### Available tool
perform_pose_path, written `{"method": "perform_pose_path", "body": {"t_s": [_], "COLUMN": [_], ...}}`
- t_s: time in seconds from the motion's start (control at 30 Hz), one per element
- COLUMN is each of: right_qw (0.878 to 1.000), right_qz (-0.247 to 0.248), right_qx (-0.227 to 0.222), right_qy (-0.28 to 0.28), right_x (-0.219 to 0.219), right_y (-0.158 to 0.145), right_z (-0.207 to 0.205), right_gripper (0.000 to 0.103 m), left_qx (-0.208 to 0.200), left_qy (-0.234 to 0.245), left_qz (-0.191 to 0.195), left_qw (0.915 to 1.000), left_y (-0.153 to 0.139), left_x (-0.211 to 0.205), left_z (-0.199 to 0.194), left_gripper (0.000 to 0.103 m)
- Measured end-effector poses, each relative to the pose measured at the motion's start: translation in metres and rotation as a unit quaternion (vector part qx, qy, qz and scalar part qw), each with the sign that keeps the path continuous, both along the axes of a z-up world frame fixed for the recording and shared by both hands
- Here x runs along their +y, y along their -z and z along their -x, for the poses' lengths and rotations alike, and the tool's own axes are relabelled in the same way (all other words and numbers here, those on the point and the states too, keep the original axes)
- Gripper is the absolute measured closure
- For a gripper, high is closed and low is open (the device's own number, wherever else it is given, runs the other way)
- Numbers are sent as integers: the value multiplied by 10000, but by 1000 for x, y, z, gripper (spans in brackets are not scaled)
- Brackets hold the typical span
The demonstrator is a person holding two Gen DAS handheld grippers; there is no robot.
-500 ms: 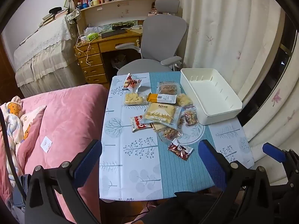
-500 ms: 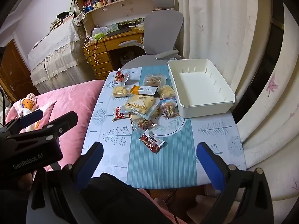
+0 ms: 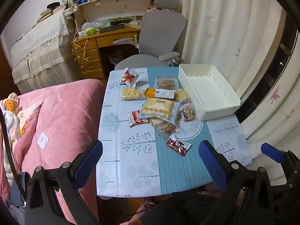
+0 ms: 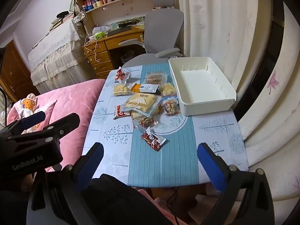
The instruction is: Organize snacks
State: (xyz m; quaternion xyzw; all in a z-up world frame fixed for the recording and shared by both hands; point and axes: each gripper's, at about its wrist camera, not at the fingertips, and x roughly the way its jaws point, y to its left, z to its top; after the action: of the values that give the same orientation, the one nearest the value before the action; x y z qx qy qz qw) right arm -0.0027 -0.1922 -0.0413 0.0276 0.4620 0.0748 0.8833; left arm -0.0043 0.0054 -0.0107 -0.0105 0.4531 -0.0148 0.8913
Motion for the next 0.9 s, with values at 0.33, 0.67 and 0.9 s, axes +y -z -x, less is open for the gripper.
{"method": "perform_pose_path", "body": {"t_s": [0.33, 0.67, 0.9], "right_qw": [10000, 9985, 9973], "right_qz": [81, 203, 305], "right_qx": [-41, -502, -668], "right_qy": [3, -40, -12], "right_x": [6, 18, 36], "right_y": [0, -18, -19], "right_z": [1, 0, 3], "right_gripper": [3, 3, 3], "left_qx": [124, 42, 68], "left_qy": [-85, -38, 125], "left_qz": [-18, 88, 184], "left_qw": [9999, 9999, 9997], "left_y": [-5, -9, -4], "left_x": [11, 30, 42], "left_z": [-3, -8, -17], "left_gripper": [1, 1, 8]}}
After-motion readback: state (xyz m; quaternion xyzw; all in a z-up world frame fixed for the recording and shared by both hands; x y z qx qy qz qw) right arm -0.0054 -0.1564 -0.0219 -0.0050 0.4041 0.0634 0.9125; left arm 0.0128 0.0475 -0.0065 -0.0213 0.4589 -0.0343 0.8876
